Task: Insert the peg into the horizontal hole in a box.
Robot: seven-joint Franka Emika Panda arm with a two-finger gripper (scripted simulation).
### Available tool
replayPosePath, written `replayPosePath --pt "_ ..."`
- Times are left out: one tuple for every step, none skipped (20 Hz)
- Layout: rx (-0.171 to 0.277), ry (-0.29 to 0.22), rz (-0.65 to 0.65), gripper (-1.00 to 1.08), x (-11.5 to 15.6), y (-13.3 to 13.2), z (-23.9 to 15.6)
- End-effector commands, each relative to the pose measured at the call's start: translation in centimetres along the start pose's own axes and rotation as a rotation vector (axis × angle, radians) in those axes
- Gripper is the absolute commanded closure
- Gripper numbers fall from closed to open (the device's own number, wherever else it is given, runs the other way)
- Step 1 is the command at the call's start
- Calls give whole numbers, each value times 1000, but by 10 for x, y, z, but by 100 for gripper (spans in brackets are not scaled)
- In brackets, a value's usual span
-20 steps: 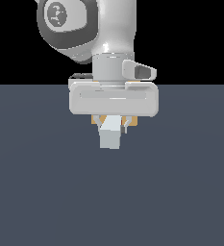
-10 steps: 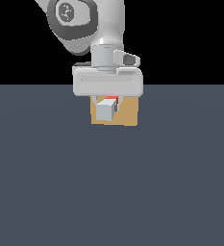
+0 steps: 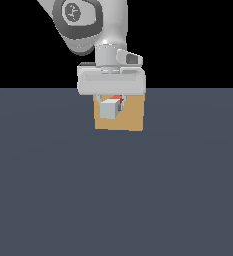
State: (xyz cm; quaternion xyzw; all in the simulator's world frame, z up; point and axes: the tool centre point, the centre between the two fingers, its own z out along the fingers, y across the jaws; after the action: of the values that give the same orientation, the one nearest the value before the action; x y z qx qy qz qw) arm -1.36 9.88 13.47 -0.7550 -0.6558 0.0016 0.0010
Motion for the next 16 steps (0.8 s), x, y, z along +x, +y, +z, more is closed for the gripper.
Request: replayPosePath --pt "-4 1 2 108 0 1 -2" --pt "0 0 0 108 0 0 0" --pt "-1 0 0 108 0 0 0" --pt "-3 1 1 108 0 2 -2" --pt "-5 2 1 108 1 3 -3" --pt "-6 3 1 108 1 3 -4" --pt "-6 3 1 108 1 3 -4" --pt "-6 3 1 108 1 3 -4" --pt "-6 3 1 108 1 3 -4" --pt "-2 1 1 108 0 2 -2" --pt "-2 1 1 108 1 2 -2" --pt "-2 1 1 108 2 2 -2" --pt "-2 1 1 108 4 2 -2" --pt "-2 1 1 108 7 2 -2" --pt "-2 1 1 108 11 2 -2" --pt "-3 2 1 108 15 2 -2"
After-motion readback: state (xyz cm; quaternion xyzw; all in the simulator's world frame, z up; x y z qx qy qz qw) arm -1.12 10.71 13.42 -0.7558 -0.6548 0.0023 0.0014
